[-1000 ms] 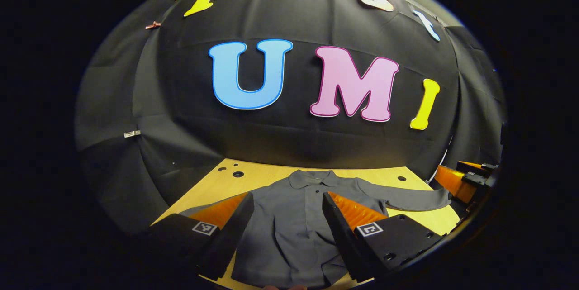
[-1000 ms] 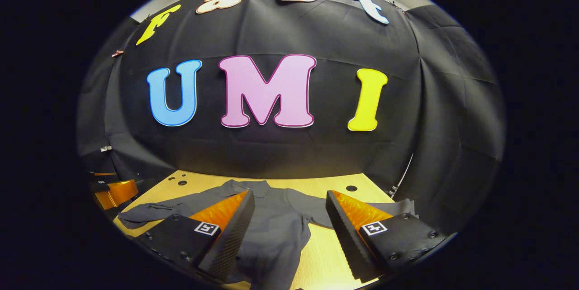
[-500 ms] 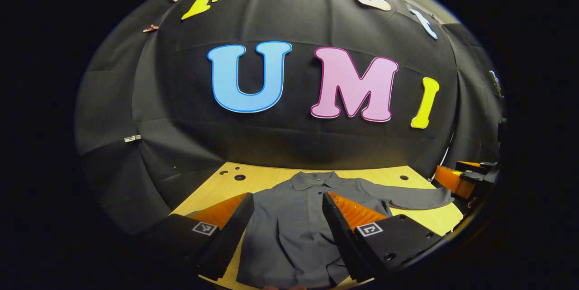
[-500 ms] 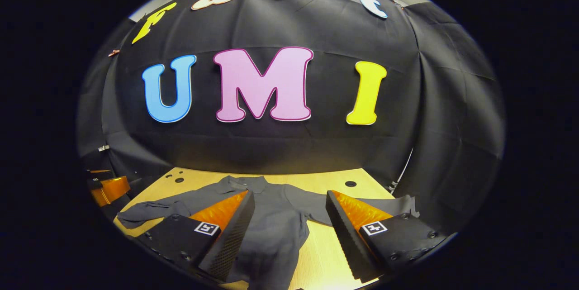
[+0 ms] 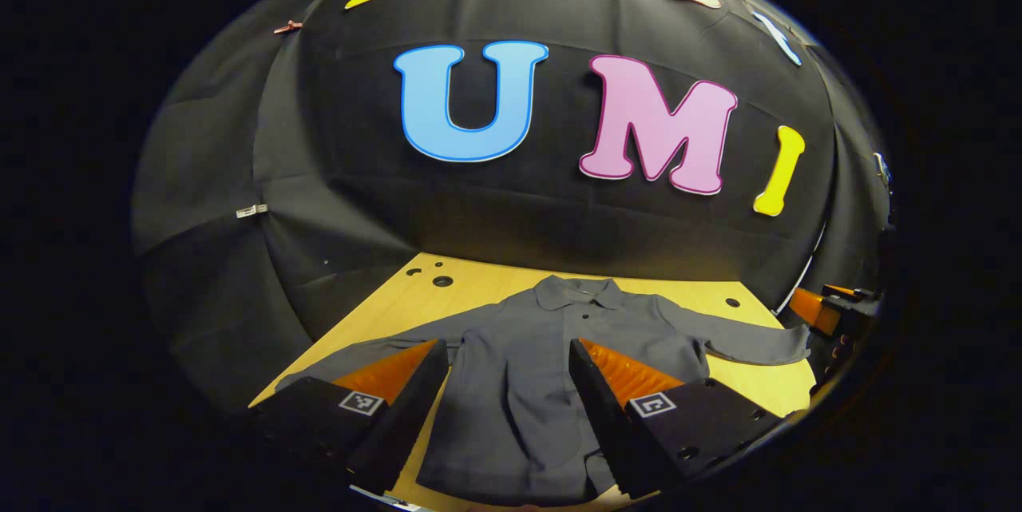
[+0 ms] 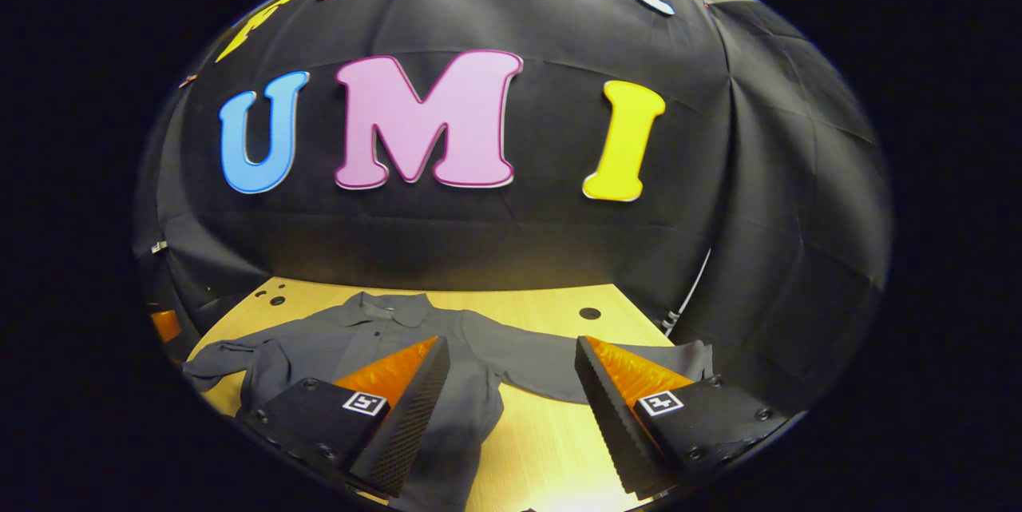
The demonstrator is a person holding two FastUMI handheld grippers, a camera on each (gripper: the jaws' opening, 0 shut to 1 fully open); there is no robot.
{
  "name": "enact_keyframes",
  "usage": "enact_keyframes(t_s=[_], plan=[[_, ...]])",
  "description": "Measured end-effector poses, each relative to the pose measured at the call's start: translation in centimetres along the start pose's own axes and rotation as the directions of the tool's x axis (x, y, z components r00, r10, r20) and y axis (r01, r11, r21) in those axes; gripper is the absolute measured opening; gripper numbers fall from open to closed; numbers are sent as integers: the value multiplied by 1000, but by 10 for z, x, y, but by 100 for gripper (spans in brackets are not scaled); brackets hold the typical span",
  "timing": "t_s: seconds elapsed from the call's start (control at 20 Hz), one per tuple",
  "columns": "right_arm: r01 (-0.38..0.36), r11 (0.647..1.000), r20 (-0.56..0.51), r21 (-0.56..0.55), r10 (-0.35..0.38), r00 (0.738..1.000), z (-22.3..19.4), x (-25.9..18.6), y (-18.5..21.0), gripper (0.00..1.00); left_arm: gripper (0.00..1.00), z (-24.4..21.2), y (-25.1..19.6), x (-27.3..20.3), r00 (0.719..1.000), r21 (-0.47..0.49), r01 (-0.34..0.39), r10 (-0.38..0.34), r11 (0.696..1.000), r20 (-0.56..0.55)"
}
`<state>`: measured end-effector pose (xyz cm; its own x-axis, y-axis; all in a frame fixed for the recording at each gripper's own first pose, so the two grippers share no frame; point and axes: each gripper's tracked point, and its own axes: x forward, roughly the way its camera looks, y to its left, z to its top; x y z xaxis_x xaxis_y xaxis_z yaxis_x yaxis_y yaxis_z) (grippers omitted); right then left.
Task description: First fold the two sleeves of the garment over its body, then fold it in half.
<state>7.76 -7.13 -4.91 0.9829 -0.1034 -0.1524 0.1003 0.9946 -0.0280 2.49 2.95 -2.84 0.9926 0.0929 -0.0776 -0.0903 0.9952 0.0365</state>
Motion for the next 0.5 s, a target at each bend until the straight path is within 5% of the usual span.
enact_keyframes(t_s=[0.5], plan=[[215, 974, -143, 71, -203, 969, -29, 66, -126, 98, 96, -19, 6, 8, 992, -18, -95, 93, 995, -89]])
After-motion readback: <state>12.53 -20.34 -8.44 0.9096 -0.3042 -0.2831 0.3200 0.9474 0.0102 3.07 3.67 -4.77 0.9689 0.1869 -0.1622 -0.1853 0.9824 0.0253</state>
